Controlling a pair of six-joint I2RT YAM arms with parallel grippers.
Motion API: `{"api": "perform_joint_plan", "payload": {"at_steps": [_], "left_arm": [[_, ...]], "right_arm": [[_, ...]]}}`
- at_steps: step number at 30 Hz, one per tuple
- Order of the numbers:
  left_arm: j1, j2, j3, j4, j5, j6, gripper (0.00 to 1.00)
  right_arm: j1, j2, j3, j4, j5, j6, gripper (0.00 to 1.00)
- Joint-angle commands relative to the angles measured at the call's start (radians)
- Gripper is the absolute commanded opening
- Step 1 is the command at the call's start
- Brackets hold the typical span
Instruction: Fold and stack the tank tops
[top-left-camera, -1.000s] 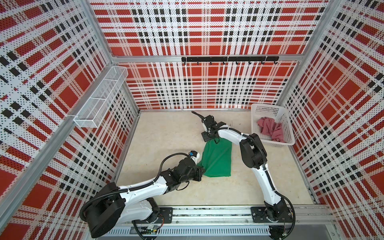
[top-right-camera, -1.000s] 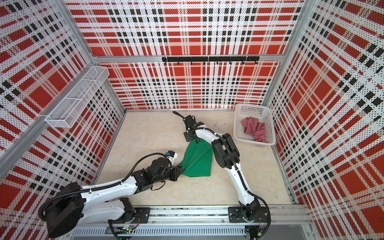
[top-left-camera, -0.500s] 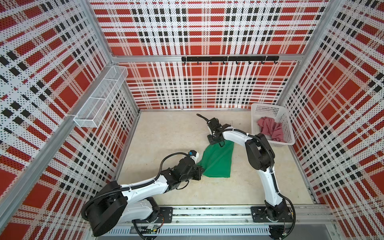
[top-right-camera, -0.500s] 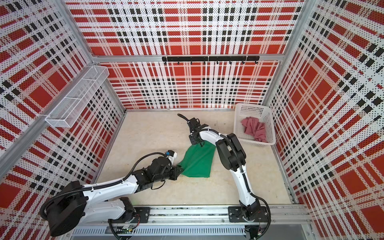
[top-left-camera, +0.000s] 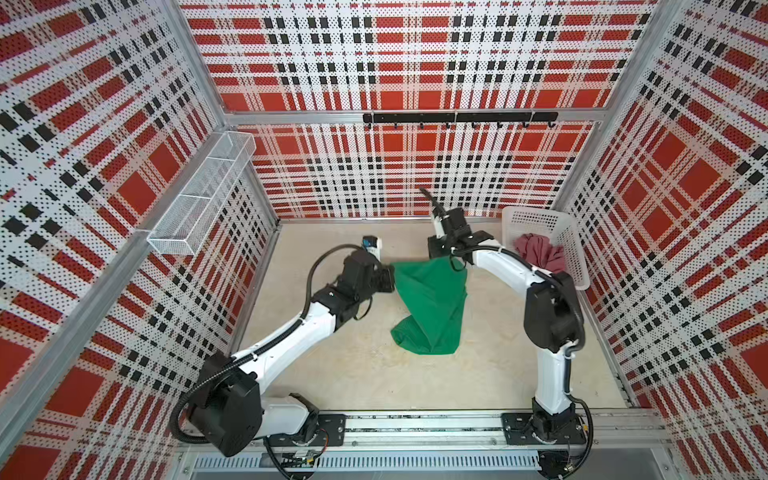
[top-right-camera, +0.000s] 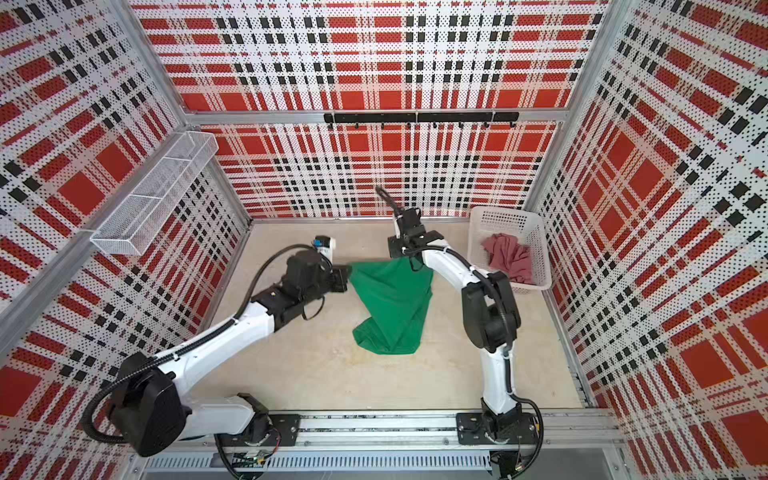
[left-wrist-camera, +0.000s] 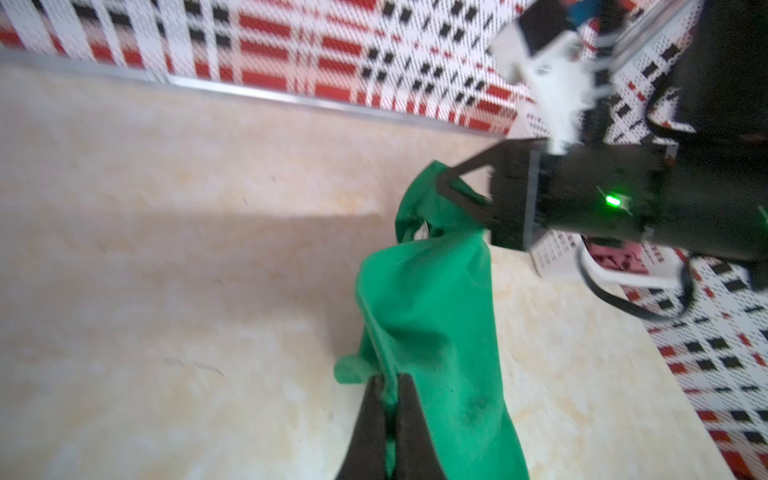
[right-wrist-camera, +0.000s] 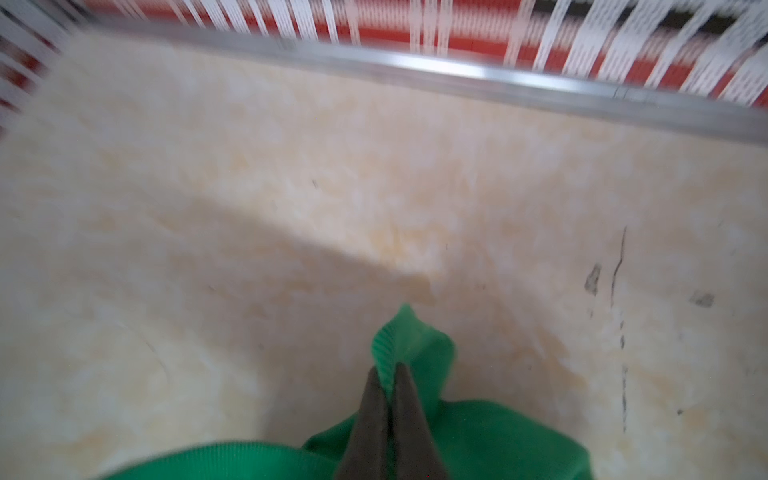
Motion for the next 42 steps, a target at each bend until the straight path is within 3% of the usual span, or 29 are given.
{"api": "perform_joint_plan", "payload": {"at_steps": [1,6,12,14,16,19,23,27,28,31,32,34,35,38,42], "left_arm": [[0.103,0.084,0.196,-0.098,-0.100,0.198,0.00],[0.220,0.287,0.608,-0.164,-0.133,0.322,0.00],[0.246,0.551,1.239,-0.363,-0.111,0.419,0.00],[0.246,0.563,1.326,-0.373,-0.111,0.456,0.00],[0.243,0.532,1.321,-0.352,-0.114,0.481,0.00],[0.211,0.407,1.134,-0.299,-0.130,0.480,0.00],[0.073,0.101,0.559,-0.097,-0.259,0.429,0.00],[-0.107,-0.196,0.025,0.068,-0.377,0.222,0.00],[-0.164,-0.264,-0.099,0.091,-0.403,0.158,0.00],[-0.348,-0.406,-0.353,0.065,-0.482,-0.011,0.04],[-0.408,-0.438,-0.420,0.042,-0.492,-0.083,0.22],[-0.507,-0.496,-0.499,-0.011,-0.503,-0.155,0.52],[-0.541,-0.517,-0.513,-0.060,-0.539,-0.194,0.60],[-0.535,-0.548,-0.492,-0.159,-0.560,-0.228,0.70],[-0.402,-0.496,-0.426,-0.181,-0.491,-0.197,0.67]], "right_arm": [[-0.057,-0.095,0.000,0.229,-0.152,0.024,0.00],[-0.122,-0.059,0.132,0.317,-0.257,0.062,0.00],[-0.140,-0.025,0.320,0.354,-0.334,0.083,0.00],[-0.140,-0.051,0.321,0.378,-0.345,0.078,0.00],[-0.139,-0.090,0.292,0.387,-0.353,0.065,0.00],[-0.138,-0.186,0.116,0.445,-0.381,0.062,0.00],[-0.132,-0.406,-0.299,0.564,-0.391,0.056,0.00],[-0.067,-0.628,-0.711,0.535,-0.285,0.072,0.02],[-0.032,-0.684,-0.812,0.498,-0.246,0.081,0.11],[0.057,-0.838,-1.020,0.350,-0.154,0.201,0.53],[0.065,-0.888,-1.070,0.295,-0.157,0.262,0.66],[0.065,-0.969,-1.107,0.156,-0.120,0.335,0.75],[0.063,-1.000,-1.096,0.071,-0.071,0.344,0.76],[0.035,-0.996,-0.994,-0.121,0.067,0.331,0.72],[0.003,-0.838,-0.860,-0.215,0.110,0.307,0.56]]}}
